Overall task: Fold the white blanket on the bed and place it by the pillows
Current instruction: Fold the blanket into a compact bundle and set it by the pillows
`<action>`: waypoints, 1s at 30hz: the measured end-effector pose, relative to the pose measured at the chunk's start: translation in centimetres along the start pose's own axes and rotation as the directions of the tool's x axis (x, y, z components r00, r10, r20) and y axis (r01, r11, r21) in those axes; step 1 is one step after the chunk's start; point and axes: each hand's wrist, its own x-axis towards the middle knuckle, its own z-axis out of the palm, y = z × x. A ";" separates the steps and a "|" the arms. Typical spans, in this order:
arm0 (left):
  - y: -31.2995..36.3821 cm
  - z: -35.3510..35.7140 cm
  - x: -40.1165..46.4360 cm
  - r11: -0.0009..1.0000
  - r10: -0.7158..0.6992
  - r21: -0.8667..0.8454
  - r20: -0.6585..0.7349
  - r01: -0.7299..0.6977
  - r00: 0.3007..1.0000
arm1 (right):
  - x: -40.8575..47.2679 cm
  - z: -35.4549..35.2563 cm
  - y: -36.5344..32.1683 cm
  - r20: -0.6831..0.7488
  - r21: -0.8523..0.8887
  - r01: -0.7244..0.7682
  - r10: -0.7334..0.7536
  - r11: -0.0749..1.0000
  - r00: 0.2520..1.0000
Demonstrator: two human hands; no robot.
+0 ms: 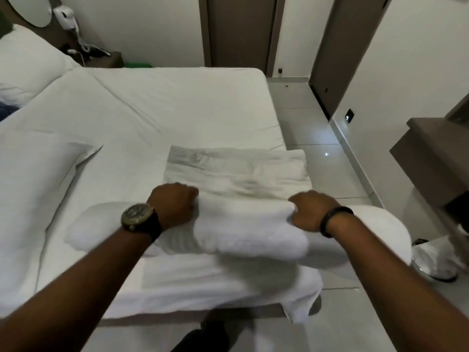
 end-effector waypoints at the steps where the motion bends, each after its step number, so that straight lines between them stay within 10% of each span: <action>1: -0.9 -0.6 3.1 0.999 -0.027 0.035 0.017 0.026 1.000 | 2.2 -1.5 0.0 -0.054 0.004 -0.021 0.021 1.000 0.998; 10: -8.3 3.5 30.4 0.995 -0.068 0.071 0.081 0.062 0.994 | 26.3 -7.7 3.0 -0.460 -0.055 -0.301 0.244 0.952 0.854; 14: -9.4 9.4 35.1 0.933 -0.342 -0.065 0.132 0.353 0.930 | 31.8 -4.6 2.8 -0.778 0.350 0.100 0.230 0.932 0.584; 20: -7.4 21.1 33.8 0.983 -0.137 -0.065 0.384 0.174 0.913 | 36.2 5.1 2.8 -0.588 0.253 0.128 0.048 0.959 0.808; 30: -7.6 23.1 42.1 0.997 -0.006 -0.069 0.195 0.020 0.981 | 48.9 4.2 9.7 -0.322 -0.141 -0.169 0.117 0.975 0.940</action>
